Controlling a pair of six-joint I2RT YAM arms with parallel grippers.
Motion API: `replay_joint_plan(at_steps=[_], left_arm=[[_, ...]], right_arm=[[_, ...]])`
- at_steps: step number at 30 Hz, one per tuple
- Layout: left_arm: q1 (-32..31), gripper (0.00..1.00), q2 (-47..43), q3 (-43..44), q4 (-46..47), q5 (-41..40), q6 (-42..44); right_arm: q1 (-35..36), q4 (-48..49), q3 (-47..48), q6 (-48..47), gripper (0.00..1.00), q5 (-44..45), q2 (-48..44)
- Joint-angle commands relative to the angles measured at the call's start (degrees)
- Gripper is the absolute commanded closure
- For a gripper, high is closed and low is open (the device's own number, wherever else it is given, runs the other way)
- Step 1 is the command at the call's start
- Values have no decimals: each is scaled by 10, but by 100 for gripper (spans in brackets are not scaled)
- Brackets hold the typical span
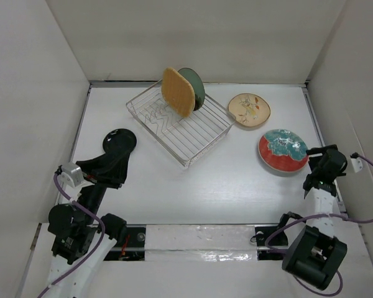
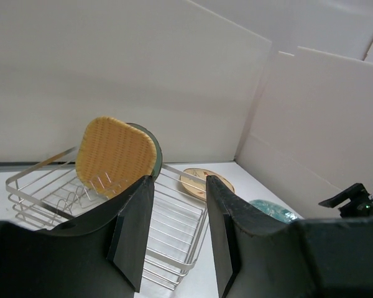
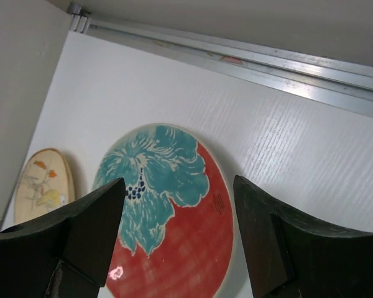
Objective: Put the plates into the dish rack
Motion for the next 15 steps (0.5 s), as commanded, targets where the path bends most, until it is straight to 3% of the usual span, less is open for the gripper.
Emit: replay_joint_plan(at_steps=[1,3,6,15], left_arm=[[-4,64,-18,-2,23,-5,-1],[-4,64,-22,-2,20,-10,0],[-4,64,-29,-2,20,-9,0],[-4,64,-32,-2,17,-12,0]], right_arm=[[-66,-20,-15,4,24,-134,11],[-86,5,-21,-24,24,-225,41],[-86,36,-22,-12,24,-285,124],[-86,174,-38,39,34,-363,277]])
